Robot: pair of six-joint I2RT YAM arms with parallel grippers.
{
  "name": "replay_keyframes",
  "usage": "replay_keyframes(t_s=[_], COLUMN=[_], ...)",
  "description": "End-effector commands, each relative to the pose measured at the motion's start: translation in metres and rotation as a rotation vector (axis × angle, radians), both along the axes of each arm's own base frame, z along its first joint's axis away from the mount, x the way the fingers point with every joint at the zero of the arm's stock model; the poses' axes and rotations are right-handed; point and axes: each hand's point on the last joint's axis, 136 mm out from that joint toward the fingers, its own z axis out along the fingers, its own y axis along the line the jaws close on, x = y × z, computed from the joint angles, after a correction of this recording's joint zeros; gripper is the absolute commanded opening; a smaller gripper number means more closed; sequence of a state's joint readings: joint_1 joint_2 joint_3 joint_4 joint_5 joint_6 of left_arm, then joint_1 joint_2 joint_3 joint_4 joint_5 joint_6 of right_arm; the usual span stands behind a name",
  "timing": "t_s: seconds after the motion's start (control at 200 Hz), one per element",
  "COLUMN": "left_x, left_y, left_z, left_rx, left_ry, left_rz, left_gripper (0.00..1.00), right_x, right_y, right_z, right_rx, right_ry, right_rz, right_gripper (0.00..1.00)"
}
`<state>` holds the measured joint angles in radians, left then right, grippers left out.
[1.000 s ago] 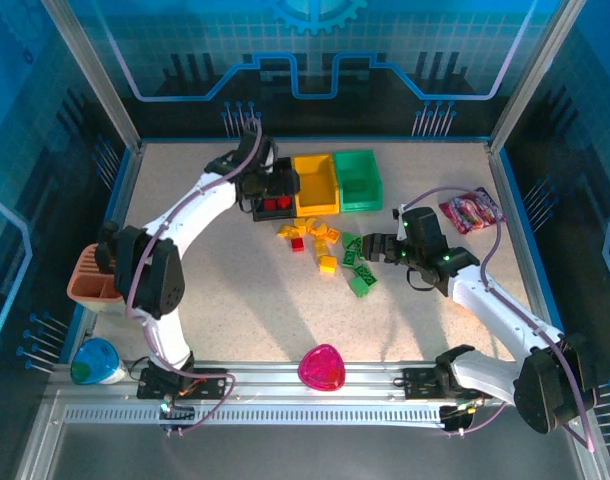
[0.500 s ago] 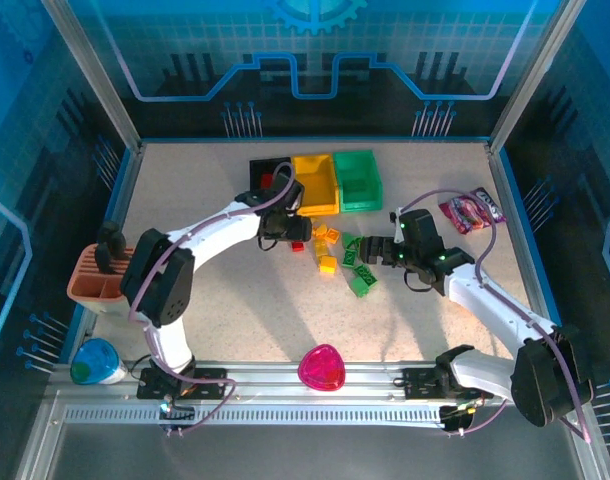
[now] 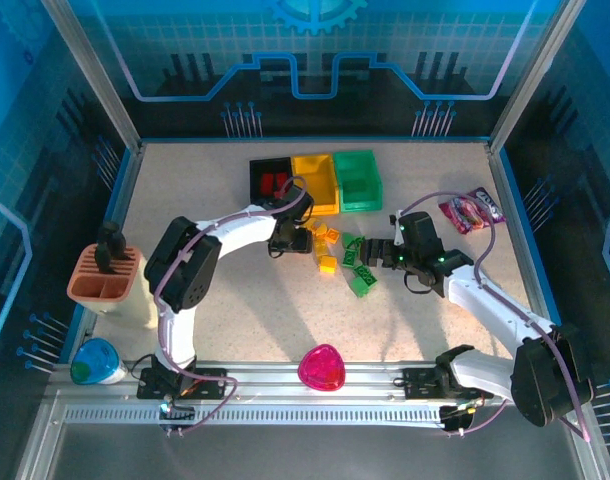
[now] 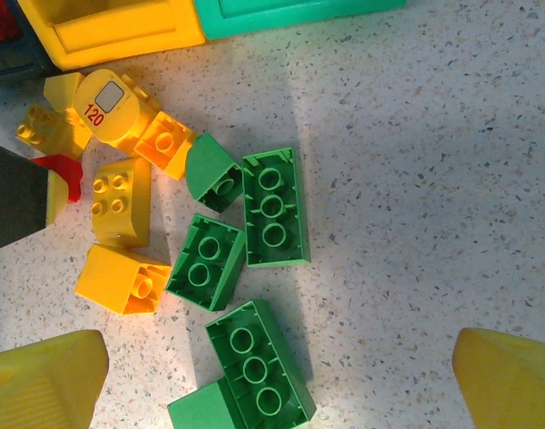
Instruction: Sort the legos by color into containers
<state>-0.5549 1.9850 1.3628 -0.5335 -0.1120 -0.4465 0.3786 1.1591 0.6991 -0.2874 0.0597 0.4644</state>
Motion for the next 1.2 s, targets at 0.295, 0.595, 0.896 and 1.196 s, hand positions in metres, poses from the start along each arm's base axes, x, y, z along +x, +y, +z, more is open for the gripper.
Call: replay_keyframes(t_s=[0.295,0.595,0.896,1.196], left_x=[0.010,-0.004,0.021,0.081], left_y=[-0.011,-0.009,0.014,0.059], left_z=[-0.005,0.019,0.084,0.120], left_rx=[0.027,0.028,-0.017,-0.033], left_ry=[-0.008,-0.047,-0.184,-0.250], left_rz=[-0.001,-0.021,0.013,0.102], left_gripper=[0.44,0.29,0.28,0.29], right_x=[0.003,0.001,0.001,-0.006], right_y=[-0.005,-0.007,-0.006,-0.012], right_z=[-0.005,-0.006,-0.004,0.000], right_rx=[-0.001,0.000,0.009,-0.004], right_ry=[-0.001,-0.004,-0.008,-0.017], right_rz=[-0.022,-0.030,-0.028,-0.037], right_gripper=[1.00,1.00,1.00,1.00])
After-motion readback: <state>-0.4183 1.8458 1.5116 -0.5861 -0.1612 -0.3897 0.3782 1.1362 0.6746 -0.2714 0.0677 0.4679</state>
